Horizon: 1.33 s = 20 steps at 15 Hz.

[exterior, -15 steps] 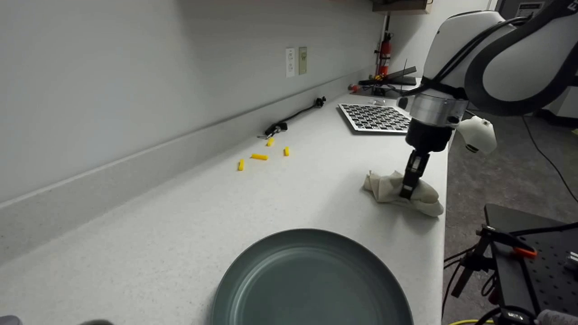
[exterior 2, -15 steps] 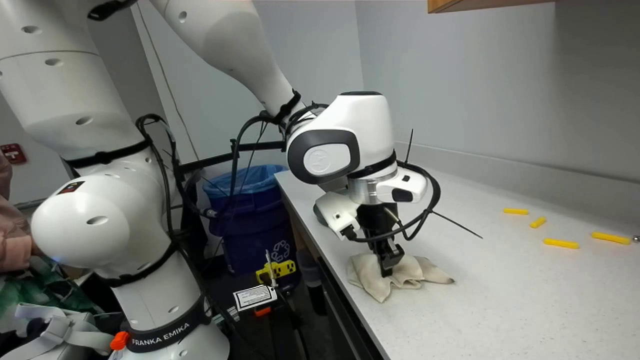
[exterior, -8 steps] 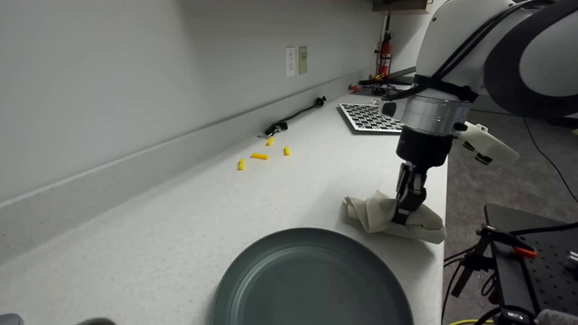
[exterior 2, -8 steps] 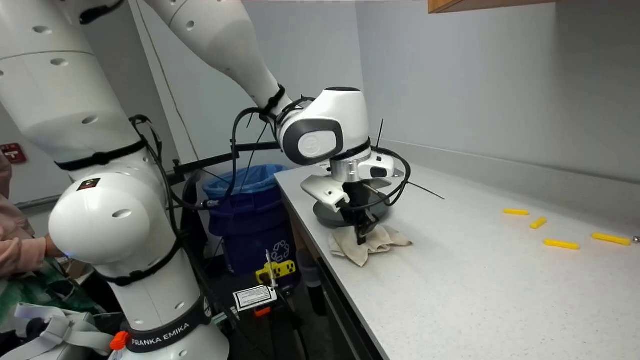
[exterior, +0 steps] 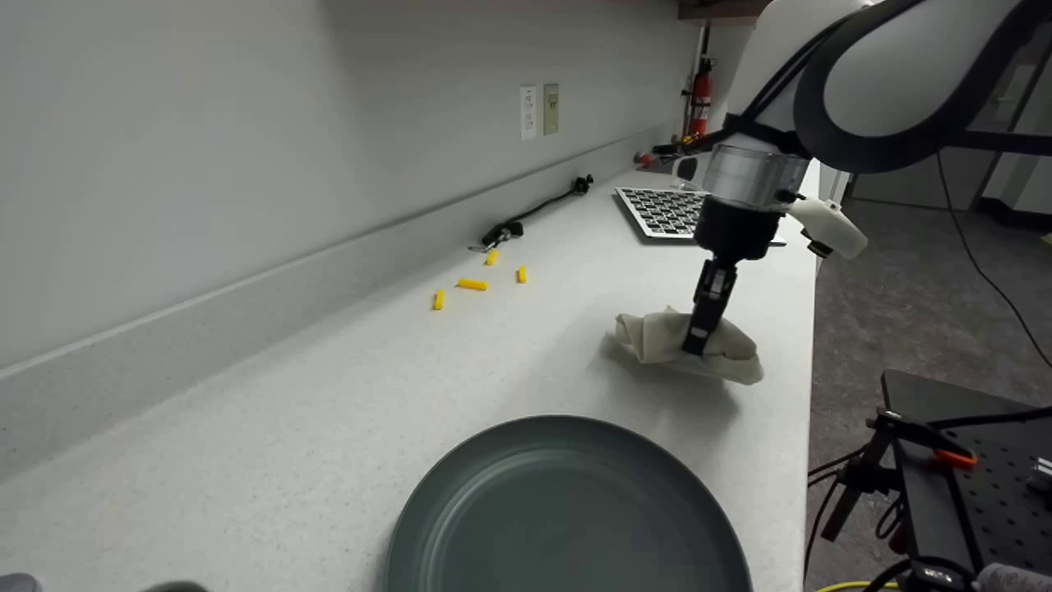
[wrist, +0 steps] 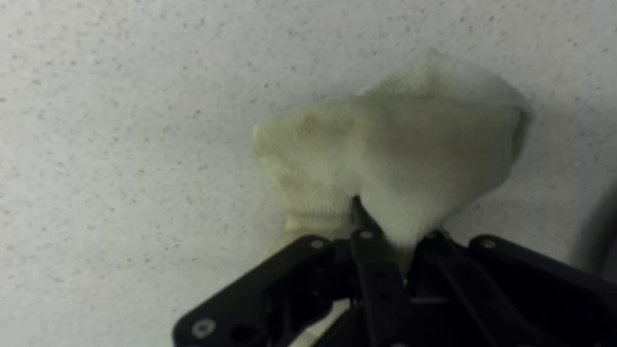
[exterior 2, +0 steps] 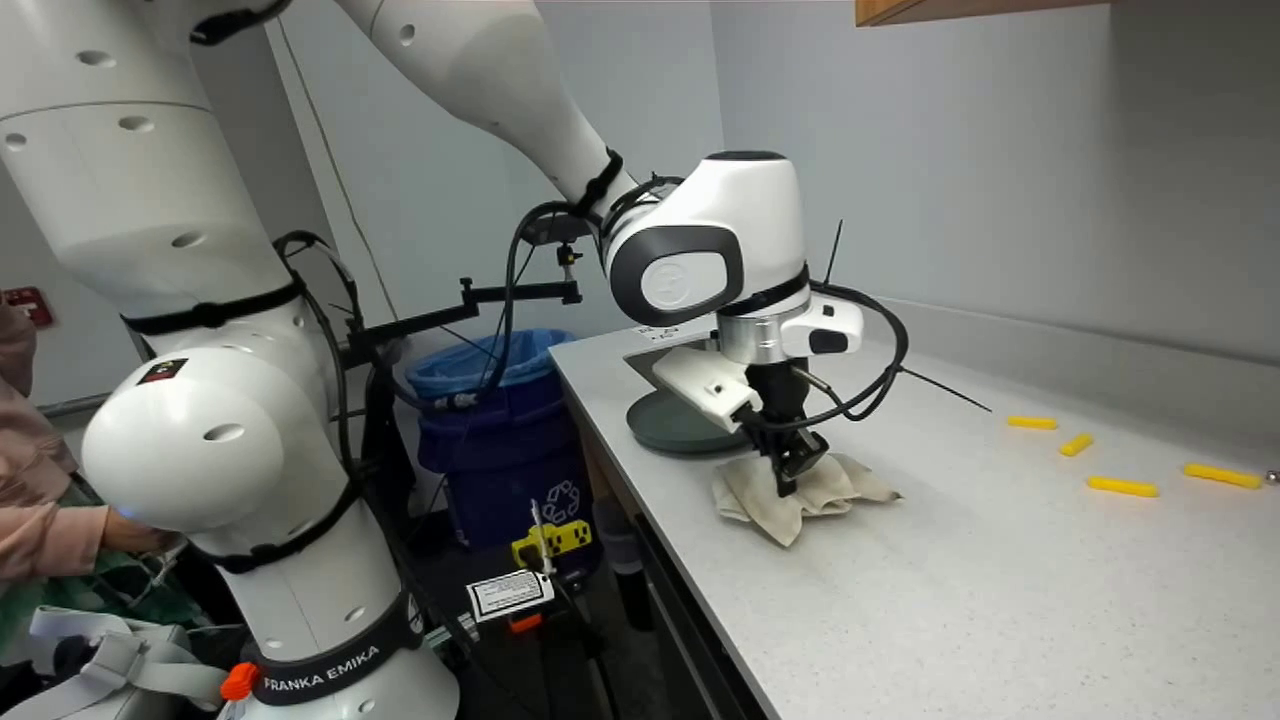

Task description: Wipe the counter with the cloth

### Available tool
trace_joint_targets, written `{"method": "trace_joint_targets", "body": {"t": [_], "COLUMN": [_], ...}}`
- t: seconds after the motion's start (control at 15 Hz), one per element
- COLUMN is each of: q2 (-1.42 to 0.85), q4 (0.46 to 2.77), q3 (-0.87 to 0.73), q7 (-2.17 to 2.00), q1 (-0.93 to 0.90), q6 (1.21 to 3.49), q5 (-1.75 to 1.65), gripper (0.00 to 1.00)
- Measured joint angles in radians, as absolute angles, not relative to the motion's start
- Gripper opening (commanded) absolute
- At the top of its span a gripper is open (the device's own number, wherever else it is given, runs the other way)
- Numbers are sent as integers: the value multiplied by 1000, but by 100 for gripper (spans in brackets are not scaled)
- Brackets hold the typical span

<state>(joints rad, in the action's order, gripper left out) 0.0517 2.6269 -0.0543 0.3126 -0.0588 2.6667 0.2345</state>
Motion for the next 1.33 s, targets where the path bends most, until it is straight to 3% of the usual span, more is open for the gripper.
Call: {"method": "trace_joint_targets", "body": {"t": [0.53, 0.67, 1.2, 1.33], "q2": [-33, -55, -88, -71], "q4": [2442, 2397, 2310, 2303], "q3": [-29, -2, 52, 57], "q7": [267, 250, 233, 236], "q1": [-30, -32, -33, -33], "q6": [2673, 2673, 2630, 2592], "q5": [234, 234, 234, 234], "gripper": [3, 37, 95, 100]}}
